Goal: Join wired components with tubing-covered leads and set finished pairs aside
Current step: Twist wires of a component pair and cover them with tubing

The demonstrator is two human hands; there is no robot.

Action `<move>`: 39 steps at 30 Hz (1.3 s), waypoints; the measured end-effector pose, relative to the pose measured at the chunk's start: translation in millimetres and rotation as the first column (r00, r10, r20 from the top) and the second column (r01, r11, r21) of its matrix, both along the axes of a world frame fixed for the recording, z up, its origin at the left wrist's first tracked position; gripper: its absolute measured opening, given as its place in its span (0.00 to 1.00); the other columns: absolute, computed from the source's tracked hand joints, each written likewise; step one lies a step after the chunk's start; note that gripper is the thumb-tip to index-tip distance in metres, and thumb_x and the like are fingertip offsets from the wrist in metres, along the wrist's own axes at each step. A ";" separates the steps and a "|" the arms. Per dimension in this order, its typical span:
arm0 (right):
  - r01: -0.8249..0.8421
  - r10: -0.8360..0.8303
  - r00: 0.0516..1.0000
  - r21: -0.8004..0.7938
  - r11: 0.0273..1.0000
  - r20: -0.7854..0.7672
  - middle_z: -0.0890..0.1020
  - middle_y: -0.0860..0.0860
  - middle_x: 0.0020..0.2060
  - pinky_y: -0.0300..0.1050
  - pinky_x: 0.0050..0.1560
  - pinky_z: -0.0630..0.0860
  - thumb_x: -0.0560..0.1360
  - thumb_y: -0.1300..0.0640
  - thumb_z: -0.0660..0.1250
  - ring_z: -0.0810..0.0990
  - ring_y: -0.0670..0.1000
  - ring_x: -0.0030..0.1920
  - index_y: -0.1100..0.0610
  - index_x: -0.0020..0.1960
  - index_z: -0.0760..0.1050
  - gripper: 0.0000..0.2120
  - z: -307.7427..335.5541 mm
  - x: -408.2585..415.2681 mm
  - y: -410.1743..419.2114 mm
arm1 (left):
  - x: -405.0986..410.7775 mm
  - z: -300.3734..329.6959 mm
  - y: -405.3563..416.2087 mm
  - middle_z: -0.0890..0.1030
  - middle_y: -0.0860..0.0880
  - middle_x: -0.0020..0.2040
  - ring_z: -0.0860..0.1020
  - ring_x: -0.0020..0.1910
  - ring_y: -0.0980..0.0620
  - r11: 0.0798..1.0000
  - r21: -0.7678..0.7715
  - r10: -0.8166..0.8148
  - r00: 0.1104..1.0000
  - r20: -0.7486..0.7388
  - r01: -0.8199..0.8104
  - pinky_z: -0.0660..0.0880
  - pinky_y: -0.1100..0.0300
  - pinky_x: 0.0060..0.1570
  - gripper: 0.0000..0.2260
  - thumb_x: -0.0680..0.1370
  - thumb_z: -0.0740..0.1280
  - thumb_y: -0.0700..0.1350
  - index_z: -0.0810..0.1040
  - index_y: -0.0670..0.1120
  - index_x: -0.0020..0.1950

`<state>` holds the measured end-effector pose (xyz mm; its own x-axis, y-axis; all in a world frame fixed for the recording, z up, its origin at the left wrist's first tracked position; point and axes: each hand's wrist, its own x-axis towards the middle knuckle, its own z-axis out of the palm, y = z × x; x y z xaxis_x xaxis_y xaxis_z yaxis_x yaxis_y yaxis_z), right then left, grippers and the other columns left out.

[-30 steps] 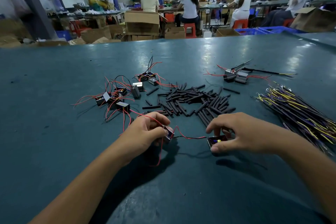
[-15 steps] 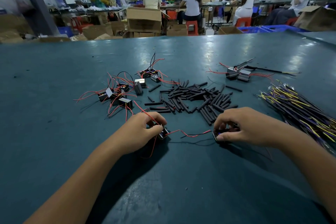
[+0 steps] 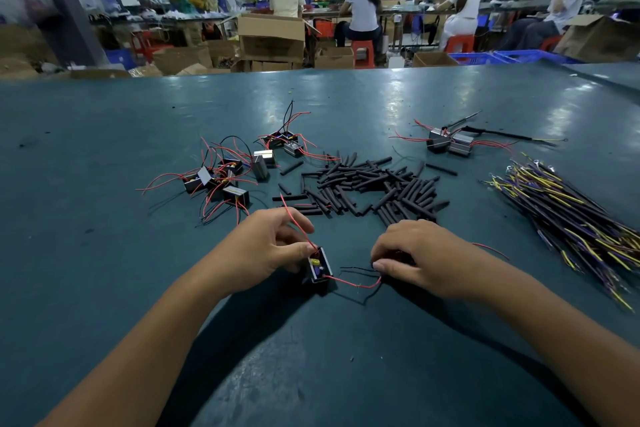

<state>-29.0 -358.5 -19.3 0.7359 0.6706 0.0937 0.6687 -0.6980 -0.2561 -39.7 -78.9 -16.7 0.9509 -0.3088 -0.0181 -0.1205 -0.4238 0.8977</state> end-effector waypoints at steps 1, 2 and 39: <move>0.001 -0.001 1.000 -0.005 1.000 -0.001 0.78 0.42 0.46 0.43 0.57 0.70 0.81 0.46 0.64 0.74 0.45 0.51 0.48 0.53 0.79 0.08 -0.8 0.2 0.4 | 0.5 0.3 1.2 0.86 0.46 0.43 0.84 0.44 0.43 0.999 0.035 -0.005 1.000 0.031 0.004 0.82 0.53 0.45 0.07 0.76 0.73 0.41 0.78 0.44 0.52; 0.003 -0.003 1.000 -0.008 1.000 -0.004 0.76 0.41 0.44 0.42 0.56 0.69 0.81 0.47 0.64 0.73 0.44 0.50 0.48 0.51 0.79 0.07 -1.4 0.1 0.7 | 1.0 0.8 2.8 0.86 0.48 0.42 0.84 0.42 0.47 0.996 0.093 -0.012 0.997 0.080 0.004 0.81 0.55 0.44 0.05 0.76 0.73 0.42 0.80 0.45 0.50; 0.161 -0.150 0.987 0.274 0.948 -0.062 0.79 0.40 0.40 0.30 0.42 0.69 0.81 0.55 0.64 0.76 0.38 0.42 0.50 0.54 0.77 0.04 -2.2 -14.4 10.5 | -10.4 1.3 -5.5 0.78 0.60 0.41 0.72 0.42 0.65 0.845 0.535 -0.333 0.801 0.498 0.018 0.63 0.60 0.49 0.05 0.79 0.68 0.54 0.81 0.55 0.48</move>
<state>-43.5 -348.1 -21.6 0.8359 0.4994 0.2278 0.5428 -0.6903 -0.4784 -50.1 -84.3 -15.4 0.7668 -0.5695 0.2962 -0.6416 -0.6944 0.3258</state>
